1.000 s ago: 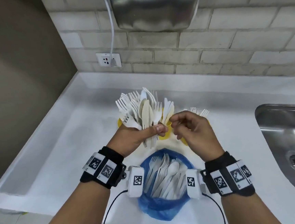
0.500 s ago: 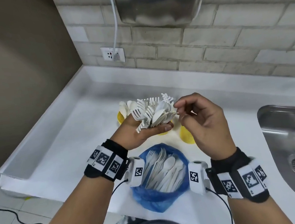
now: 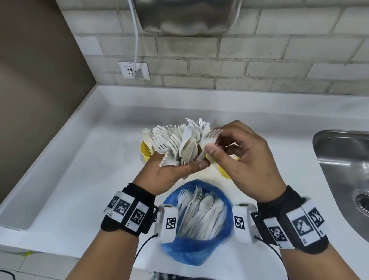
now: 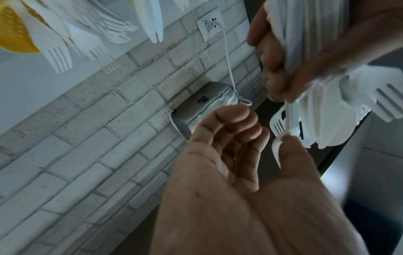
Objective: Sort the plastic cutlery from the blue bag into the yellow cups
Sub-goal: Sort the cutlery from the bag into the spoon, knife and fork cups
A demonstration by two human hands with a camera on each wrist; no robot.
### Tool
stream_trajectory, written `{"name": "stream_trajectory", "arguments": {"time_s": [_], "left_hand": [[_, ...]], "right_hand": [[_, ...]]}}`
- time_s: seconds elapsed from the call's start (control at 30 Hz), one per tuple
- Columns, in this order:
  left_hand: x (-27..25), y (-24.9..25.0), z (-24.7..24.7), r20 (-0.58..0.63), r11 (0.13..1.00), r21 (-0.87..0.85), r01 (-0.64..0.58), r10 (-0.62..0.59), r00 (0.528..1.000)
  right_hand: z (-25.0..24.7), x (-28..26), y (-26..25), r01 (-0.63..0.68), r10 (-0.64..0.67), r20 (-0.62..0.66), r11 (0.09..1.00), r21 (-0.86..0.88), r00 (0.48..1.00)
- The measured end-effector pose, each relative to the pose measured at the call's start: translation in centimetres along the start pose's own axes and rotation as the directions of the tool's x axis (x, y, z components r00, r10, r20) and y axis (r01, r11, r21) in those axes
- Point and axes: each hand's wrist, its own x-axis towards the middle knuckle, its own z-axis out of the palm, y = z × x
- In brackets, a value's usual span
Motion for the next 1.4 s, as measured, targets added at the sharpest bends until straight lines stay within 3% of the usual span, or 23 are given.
{"name": "stream_trajectory", "arguments": {"time_s": [0.07, 0.13, 0.2, 0.3, 0.37, 0.43, 0.5, 0.63, 0.73, 0.87, 0.97, 1.03, 1.2, 1.3, 1.4], "left_hand": [[-0.1, -0.1, 0.0, 0.008, 1.000, -0.012, -0.003, 0.003, 1.000], [-0.2, -0.2, 0.0, 0.008, 0.999, -0.033, 0.006, -0.005, 1.000], [-0.4, -0.2, 0.1, 0.032, 0.996, -0.093, 0.005, -0.002, 0.999], [-0.4, -0.2, 0.2, 0.059, 0.996, -0.076, -0.043, 0.048, 0.997], [-0.5, -0.1, 0.3, 0.059, 0.996, -0.070, -0.051, 0.056, 0.997], [-0.6, 0.2, 0.4, 0.062, 0.997, -0.053, -0.063, 0.066, 0.996], [-0.6, 0.4, 0.6, 0.073, 0.997, -0.046, -0.063, 0.066, 0.995], [-0.5, 0.6, 0.8, 0.125, 0.995, -0.084, -0.052, 0.062, 0.990], [-0.5, 0.6, 0.9, 0.150, 0.995, -0.093, -0.045, 0.059, 0.987], [-0.3, 0.2, 1.2, 0.164, 0.983, -0.183, -0.009, 0.040, 0.986], [0.0, -0.3, 1.3, 0.154, 0.974, -0.227, 0.005, 0.031, 0.988], [0.0, -0.7, 1.3, 0.109, 0.963, -0.270, 0.021, 0.008, 0.994], [0.1, -1.1, 1.4, 0.077, 0.935, -0.349, 0.058, -0.033, 0.997], [0.2, -1.0, 2.0, 0.088, 0.926, -0.372, 0.065, -0.035, 0.996], [0.2, -1.0, 2.5, 0.110, 0.927, -0.368, 0.073, -0.034, 0.993]], "right_hand": [[0.2, -0.1, 0.2, 0.026, -0.025, 0.008, 0.999, -0.034, 1.000], [0.2, 0.0, 0.0, 0.023, -0.021, -0.062, 1.000, 0.020, 0.998], [0.1, 0.5, -0.7, -0.038, 0.078, -0.174, 0.975, 0.220, 0.982], [-0.7, 1.5, -1.9, -0.062, 0.263, -0.293, 0.831, 0.553, 0.919], [-1.2, 2.0, -2.3, -0.037, 0.296, -0.345, 0.803, 0.595, 0.891], [-1.2, 2.1, -2.2, -0.030, 0.266, -0.370, 0.844, 0.535, 0.890], [-0.6, 2.0, -1.5, -0.084, 0.246, -0.298, 0.880, 0.467, 0.922], [0.3, 1.1, -1.1, -0.264, 0.268, 0.034, 0.908, 0.327, 0.963], [0.4, 0.8, -0.5, -0.236, 0.222, 0.082, 0.931, 0.279, 0.972], [1.2, 0.7, -0.2, -0.137, 0.172, -0.126, 0.959, 0.249, 0.977], [1.4, 1.0, -0.3, -0.085, 0.178, -0.356, 0.961, 0.262, 0.917], [1.3, 1.3, 0.1, -0.094, 0.224, -0.406, 0.944, 0.316, 0.886], [1.5, 1.3, 0.8, -0.231, 0.422, -0.245, 0.800, 0.554, 0.873], [2.0, 1.1, 1.0, -0.311, 0.432, -0.103, 0.777, 0.546, 0.896], [2.3, 1.2, 1.0, -0.331, 0.436, -0.054, 0.754, 0.568, 0.898]]}}
